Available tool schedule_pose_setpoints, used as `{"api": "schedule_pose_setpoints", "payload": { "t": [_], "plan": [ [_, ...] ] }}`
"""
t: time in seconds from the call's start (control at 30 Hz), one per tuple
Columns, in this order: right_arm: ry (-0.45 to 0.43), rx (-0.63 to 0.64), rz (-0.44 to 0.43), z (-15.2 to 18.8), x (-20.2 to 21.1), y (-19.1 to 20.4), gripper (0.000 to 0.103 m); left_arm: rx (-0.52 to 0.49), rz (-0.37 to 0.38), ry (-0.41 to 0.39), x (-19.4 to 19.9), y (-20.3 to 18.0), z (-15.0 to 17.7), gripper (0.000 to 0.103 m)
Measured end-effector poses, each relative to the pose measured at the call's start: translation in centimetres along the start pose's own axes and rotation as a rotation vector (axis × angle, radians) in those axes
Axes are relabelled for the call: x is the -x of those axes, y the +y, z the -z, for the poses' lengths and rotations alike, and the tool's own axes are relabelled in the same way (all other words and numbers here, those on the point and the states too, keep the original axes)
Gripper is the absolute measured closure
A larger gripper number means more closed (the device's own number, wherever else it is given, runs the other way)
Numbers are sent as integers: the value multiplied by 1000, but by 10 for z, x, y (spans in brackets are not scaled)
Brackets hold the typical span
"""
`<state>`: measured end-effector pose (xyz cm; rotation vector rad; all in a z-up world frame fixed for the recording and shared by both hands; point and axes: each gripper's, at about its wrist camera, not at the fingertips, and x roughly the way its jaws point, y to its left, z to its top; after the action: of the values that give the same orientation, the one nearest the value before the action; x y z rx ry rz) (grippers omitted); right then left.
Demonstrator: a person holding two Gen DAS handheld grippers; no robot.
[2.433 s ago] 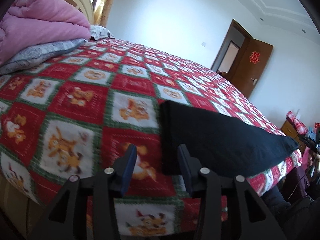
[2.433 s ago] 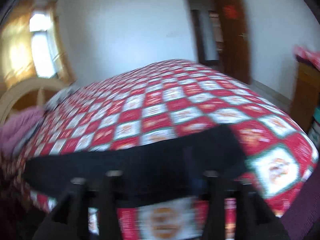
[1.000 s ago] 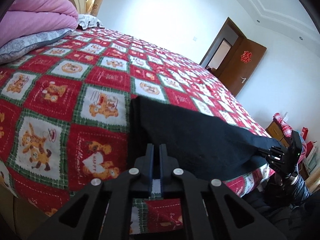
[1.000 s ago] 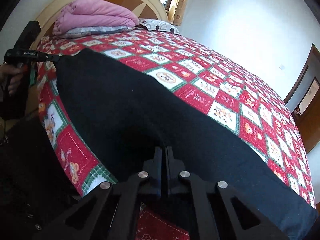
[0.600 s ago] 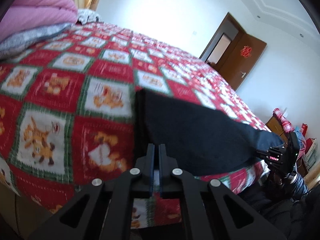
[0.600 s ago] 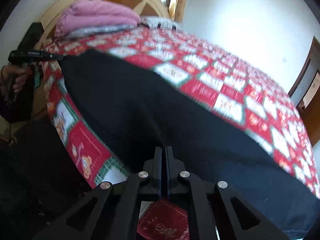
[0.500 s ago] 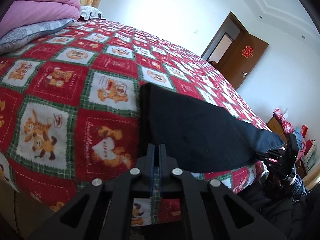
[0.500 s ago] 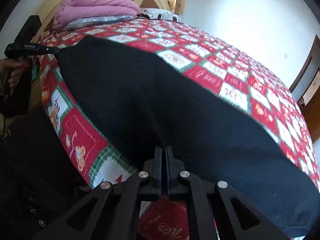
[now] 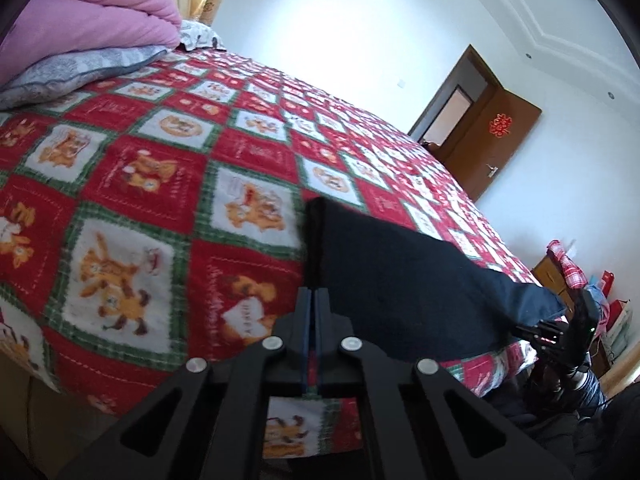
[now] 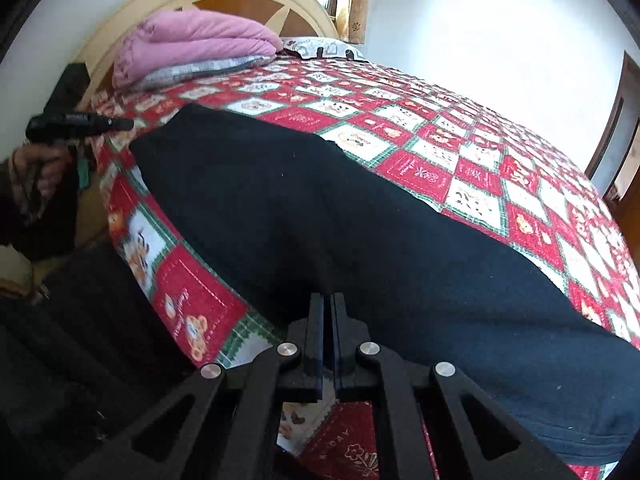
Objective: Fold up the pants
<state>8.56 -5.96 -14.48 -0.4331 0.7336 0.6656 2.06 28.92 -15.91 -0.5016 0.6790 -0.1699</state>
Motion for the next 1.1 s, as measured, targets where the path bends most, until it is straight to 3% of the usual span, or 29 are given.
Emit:
{"api": "schedule_pose_setpoints", "payload": {
  "t": [0.1,0.27,0.37,0.57,0.63,0.7,0.77,0.9,0.93,0.97,1.0,1.03,1.1],
  "plan": [
    [90,6,21,12,-27,-1,100,-1,-11,2,-3,0,2,102],
    [97,21,3,11,-23,-1,99,-98,-48,-30,-4,-29,-4,102],
    [119,28,-2,15,-27,-2,98,-149,-16,-39,-11,-53,-3,98],
    [123,64,27,14,-22,2,96,-255,56,37,-43,-104,10,90],
    [117,40,15,13,-16,-5,95,-288,73,66,-53,-121,15,80],
    [103,6,15,14,-3,-17,95,-329,92,83,-62,-140,19,58],
    [83,-35,24,17,11,-31,95,-380,111,86,-71,-162,23,50],
    [43,-210,58,29,44,-82,93,-443,208,127,-96,-213,29,49],
    [29,-284,76,36,55,-103,81,-459,219,133,-102,-223,31,49],
    [21,-330,90,40,61,-114,56,-481,231,140,-108,-234,33,49],
    [9,-396,112,49,71,-133,45,-508,241,147,-114,-248,37,49],
    [-4,-466,140,58,80,-151,39,-533,252,152,-120,-261,40,49],
    [-30,-576,200,75,97,-184,39,-569,288,164,-129,-286,46,49]
  ]
}}
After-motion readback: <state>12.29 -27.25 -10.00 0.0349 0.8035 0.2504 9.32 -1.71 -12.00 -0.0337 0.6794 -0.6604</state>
